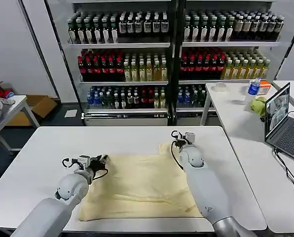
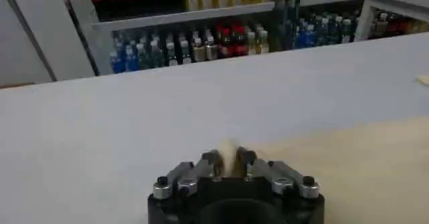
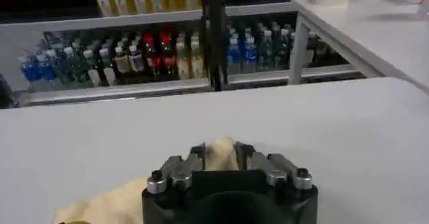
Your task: Fold and organize the clothes.
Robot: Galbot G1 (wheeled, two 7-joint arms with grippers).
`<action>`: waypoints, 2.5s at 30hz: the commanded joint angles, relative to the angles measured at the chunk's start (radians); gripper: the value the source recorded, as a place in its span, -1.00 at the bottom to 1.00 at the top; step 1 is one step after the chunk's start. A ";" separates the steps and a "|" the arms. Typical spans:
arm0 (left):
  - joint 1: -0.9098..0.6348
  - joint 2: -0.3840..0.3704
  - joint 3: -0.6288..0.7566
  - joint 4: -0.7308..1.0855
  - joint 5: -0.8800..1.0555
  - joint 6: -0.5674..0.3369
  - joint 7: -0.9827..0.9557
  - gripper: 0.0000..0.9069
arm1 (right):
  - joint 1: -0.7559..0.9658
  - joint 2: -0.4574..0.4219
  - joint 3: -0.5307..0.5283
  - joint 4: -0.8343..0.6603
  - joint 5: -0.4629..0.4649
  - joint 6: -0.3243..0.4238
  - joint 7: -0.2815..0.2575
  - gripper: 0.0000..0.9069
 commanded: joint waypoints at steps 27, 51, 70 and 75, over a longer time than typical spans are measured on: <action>0.246 0.087 -0.204 -0.335 -0.094 -0.079 -0.008 -0.98 | -0.312 -0.231 0.027 0.722 0.004 0.018 0.011 -1.00; 0.544 0.126 -0.318 -0.549 -0.018 -0.065 -0.007 -0.98 | -0.755 -0.311 0.185 1.058 0.061 -0.018 0.004 -1.00; 0.674 0.142 -0.376 -0.595 -0.041 -0.027 0.003 -0.98 | -0.920 -0.293 0.244 1.128 0.061 -0.020 0.012 -1.00; 0.670 0.135 -0.367 -0.568 -0.037 -0.019 0.008 -0.98 | -0.916 -0.277 0.235 1.083 0.058 -0.021 0.019 -1.00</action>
